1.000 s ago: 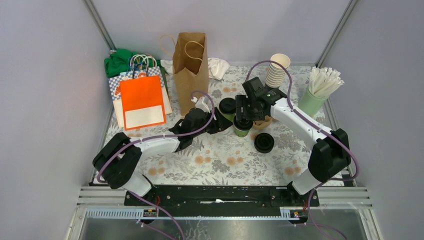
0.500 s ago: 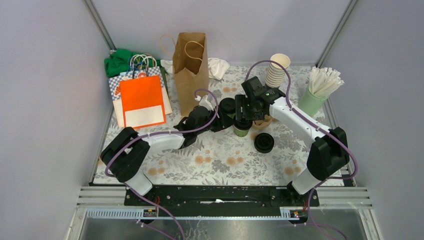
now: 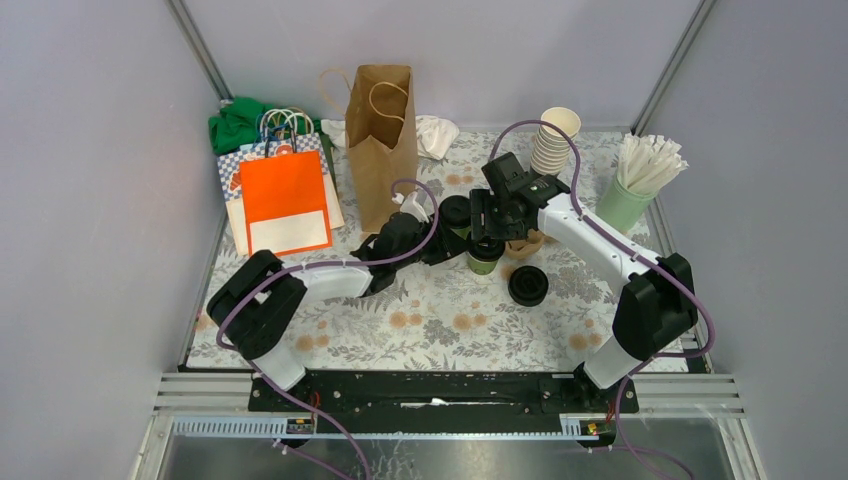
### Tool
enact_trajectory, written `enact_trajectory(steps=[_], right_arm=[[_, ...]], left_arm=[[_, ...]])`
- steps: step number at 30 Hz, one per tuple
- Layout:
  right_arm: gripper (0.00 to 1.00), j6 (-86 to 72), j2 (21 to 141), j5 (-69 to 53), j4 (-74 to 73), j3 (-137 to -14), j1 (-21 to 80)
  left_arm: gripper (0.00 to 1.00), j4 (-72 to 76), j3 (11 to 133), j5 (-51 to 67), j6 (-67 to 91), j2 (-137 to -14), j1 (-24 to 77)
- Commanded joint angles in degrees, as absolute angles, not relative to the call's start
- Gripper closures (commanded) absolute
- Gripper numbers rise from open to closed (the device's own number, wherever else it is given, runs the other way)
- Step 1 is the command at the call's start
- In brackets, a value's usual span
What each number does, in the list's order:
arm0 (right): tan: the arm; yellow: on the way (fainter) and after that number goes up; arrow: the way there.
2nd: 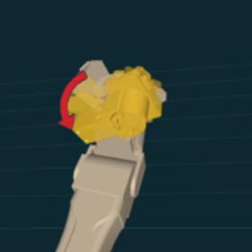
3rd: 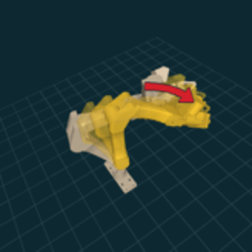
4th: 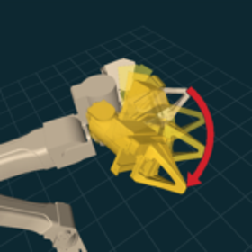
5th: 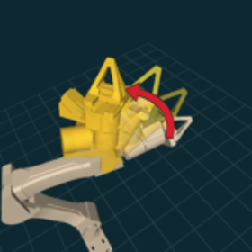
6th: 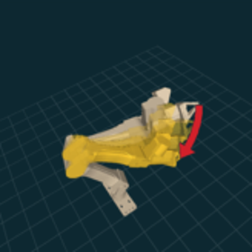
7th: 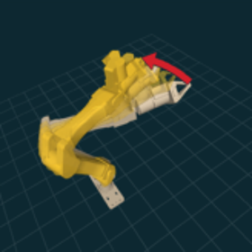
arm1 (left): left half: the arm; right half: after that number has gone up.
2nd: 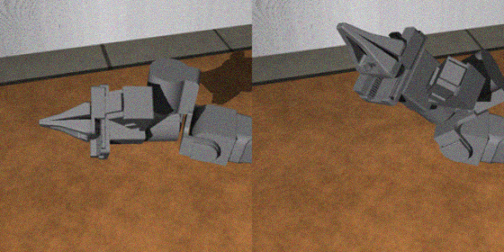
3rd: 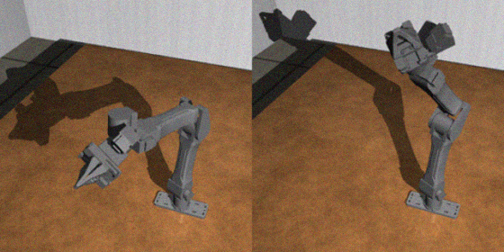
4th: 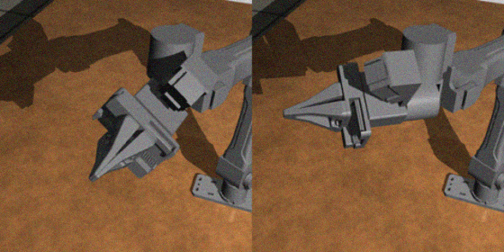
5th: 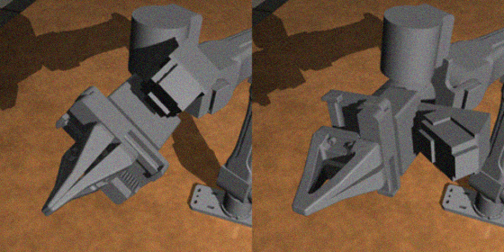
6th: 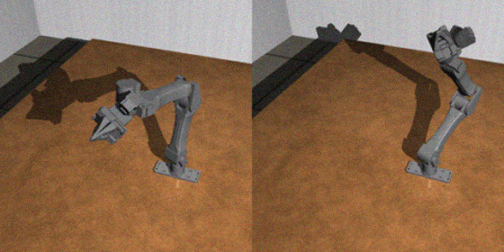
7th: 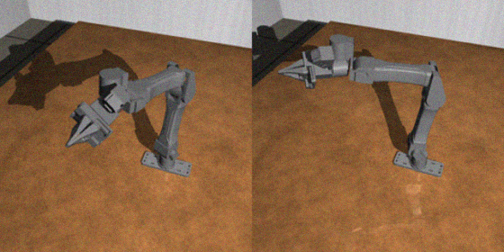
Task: Pack the takeout coffee
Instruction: Close the cup lid on the coffee cup.
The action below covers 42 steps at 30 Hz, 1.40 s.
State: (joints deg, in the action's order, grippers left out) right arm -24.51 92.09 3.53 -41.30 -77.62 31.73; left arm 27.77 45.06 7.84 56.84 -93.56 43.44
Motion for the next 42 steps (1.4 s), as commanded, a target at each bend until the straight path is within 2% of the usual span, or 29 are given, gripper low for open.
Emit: enact_trajectory(steps=[1,13,24,36,42], right_arm=[[0.25,-24.60,93.27,3.75,-41.77,-79.08,32.34],[0.15,-25.15,92.99,2.33,-40.69,-78.75,32.33],[0.26,-25.49,94.02,4.51,-41.28,-78.10,32.29],[0.28,-25.06,94.56,5.17,-42.11,-77.68,32.29],[0.29,-24.49,95.81,4.74,-42.92,-78.33,32.34]], left_arm=[[0.60,31.75,46.68,9.18,57.28,-93.77,42.91],[0.68,32.17,46.75,10.08,57.92,-95.89,42.67],[0.74,31.34,46.25,9.62,57.66,-96.65,42.65],[0.88,31.84,44.87,9.40,58.25,-97.71,42.68],[0.89,31.75,44.30,9.32,58.27,-98.23,42.73]])
